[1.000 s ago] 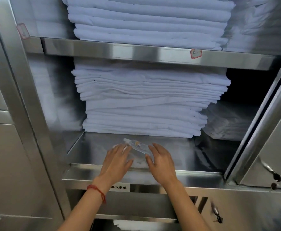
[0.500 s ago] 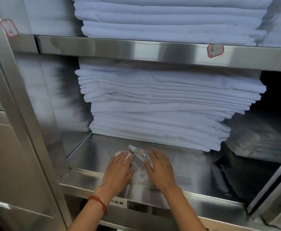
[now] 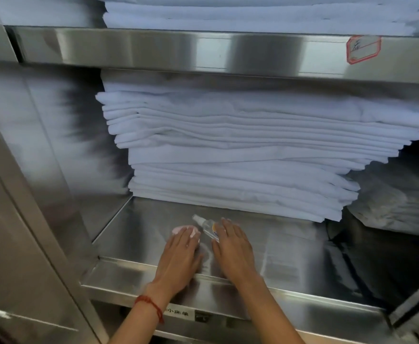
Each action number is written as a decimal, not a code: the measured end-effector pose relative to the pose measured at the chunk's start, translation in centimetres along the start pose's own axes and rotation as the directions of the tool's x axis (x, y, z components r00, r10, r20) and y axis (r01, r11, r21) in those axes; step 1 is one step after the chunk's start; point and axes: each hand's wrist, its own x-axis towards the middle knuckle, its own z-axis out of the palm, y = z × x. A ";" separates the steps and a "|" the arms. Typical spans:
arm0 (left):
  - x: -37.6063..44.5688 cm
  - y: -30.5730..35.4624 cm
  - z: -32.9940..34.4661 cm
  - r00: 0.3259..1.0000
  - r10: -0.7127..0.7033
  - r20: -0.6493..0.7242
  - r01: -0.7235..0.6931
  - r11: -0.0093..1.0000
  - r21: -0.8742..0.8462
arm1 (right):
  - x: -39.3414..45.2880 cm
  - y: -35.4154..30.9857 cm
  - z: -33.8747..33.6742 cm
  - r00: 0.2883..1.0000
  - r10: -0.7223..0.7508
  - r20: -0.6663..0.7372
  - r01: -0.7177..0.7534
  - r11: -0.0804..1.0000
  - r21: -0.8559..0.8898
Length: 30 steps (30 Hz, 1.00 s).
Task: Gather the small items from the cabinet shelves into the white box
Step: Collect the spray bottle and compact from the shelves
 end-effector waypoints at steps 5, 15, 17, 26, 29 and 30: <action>0.5 -1.1 0.7 0.999 0.047 -0.023 -0.047 0.999 -0.017 | 0.8 0.0 1.2 0.999 0.011 -0.034 -0.013 0.999 -0.048; 1.2 -2.1 2.7 1.000 0.013 0.003 -0.012 1.000 -0.009 | 1.4 0.5 3.4 0.999 0.007 -0.051 -0.012 0.997 -0.082; 1.3 -2.2 2.7 1.000 0.005 0.016 -0.005 1.000 -0.019 | 1.6 0.6 3.6 0.999 0.014 -0.047 -0.018 0.997 -0.078; 1.6 -2.5 2.3 0.996 0.005 0.085 -0.003 1.000 -0.016 | 1.4 0.2 3.3 0.999 0.028 -0.036 -0.030 0.998 -0.055; 1.2 -2.4 2.0 0.995 -0.001 0.104 0.002 1.000 -0.010 | 1.0 0.0 3.1 0.999 0.035 -0.023 -0.036 0.998 -0.055; 1.0 -2.4 1.9 0.994 -0.002 0.108 0.003 1.000 -0.012 | 0.9 0.0 3.0 0.999 0.038 -0.019 -0.039 0.998 -0.052</action>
